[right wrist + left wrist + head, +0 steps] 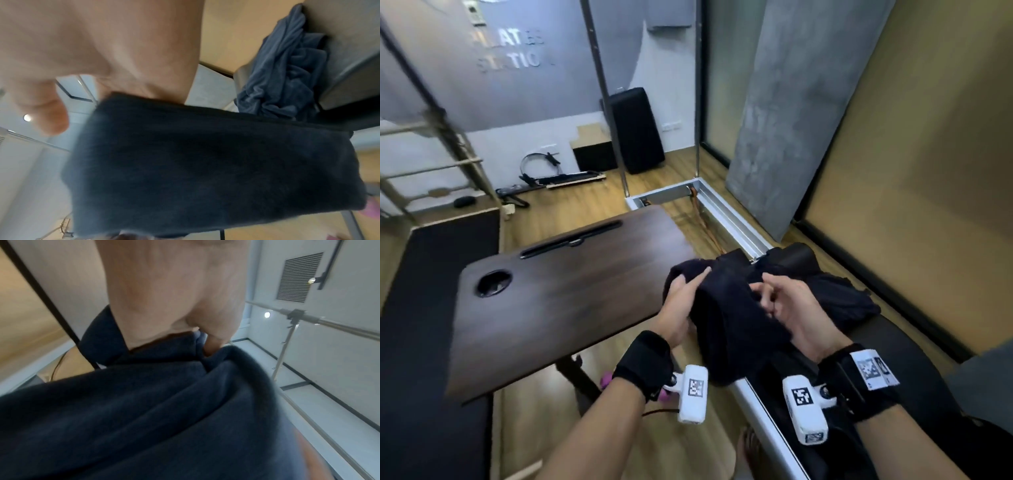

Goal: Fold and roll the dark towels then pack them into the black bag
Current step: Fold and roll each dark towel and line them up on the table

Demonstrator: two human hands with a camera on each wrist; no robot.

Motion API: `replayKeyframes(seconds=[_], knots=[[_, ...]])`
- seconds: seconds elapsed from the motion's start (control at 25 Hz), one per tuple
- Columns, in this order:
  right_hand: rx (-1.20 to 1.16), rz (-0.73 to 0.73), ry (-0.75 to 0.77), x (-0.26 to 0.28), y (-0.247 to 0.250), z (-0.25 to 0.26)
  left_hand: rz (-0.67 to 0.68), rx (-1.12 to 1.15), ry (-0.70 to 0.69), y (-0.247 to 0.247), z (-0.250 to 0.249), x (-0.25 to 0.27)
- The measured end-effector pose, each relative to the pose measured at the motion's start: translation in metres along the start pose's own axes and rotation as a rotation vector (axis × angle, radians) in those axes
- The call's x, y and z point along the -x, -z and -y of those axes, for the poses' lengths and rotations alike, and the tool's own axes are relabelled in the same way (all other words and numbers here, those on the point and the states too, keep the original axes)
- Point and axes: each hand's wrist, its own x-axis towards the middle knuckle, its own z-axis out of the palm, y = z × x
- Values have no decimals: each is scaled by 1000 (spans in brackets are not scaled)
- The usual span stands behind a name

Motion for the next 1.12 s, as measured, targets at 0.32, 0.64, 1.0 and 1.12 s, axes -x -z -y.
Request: replayKeyframes(seconds=[0.32, 0.64, 1.0, 1.12], knots=[[289, 234, -5, -13, -90, -36, 64, -282, -219, 84, -25, 81], [512, 339, 114, -22, -149, -35, -281, 236, -148, 137, -67, 109], [538, 334, 196, -25, -165, -30, -208, 121, -258, 162, -85, 113], [502, 356, 177, -29, -161, -25, -206, 43, -316, 165, -91, 110]])
